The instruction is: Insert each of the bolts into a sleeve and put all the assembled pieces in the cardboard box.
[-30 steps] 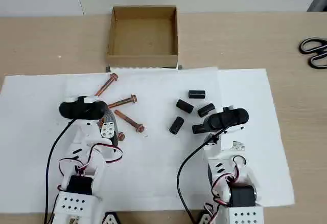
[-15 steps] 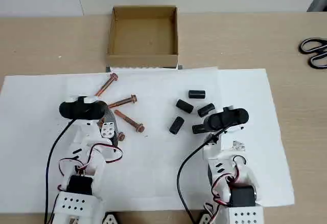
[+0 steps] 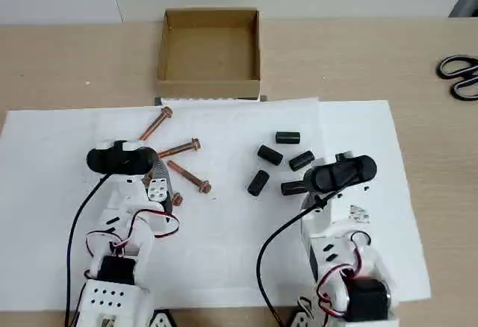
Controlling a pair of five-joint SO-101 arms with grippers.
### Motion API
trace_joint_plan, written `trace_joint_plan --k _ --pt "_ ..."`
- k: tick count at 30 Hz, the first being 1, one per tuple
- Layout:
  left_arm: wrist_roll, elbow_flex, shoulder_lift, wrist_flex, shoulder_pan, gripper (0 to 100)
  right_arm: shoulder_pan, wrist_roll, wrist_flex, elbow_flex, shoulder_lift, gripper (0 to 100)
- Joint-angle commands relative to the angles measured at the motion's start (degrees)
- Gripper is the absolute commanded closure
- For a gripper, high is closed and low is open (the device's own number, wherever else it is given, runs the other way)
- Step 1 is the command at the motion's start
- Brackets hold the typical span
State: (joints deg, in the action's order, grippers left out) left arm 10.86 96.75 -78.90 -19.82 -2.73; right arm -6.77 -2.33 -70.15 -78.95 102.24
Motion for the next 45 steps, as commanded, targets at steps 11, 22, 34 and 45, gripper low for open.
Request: trace_joint_plan --k 11,22,34,45 --pt "-6.4 -3.6 -0.1 -5.8 -5.4 99 5.8 -2.6 0.5 17.0 -16.3 99.4" --pt "-7.3 -33.8 0.1 -40.0 -1.1 99 5.5 8.7 -21.0 63.3 -68.8 99.4" --pt "-7.3 -34.2 2.9 -43.9 6.7 99 4.3 3.9 -27.4 87.6 -95.5 99.5" --pt "-12.9 -58.2 39.4 -55.0 11.1 99 4.4 3.5 -27.3 87.5 -100.2 99.1"
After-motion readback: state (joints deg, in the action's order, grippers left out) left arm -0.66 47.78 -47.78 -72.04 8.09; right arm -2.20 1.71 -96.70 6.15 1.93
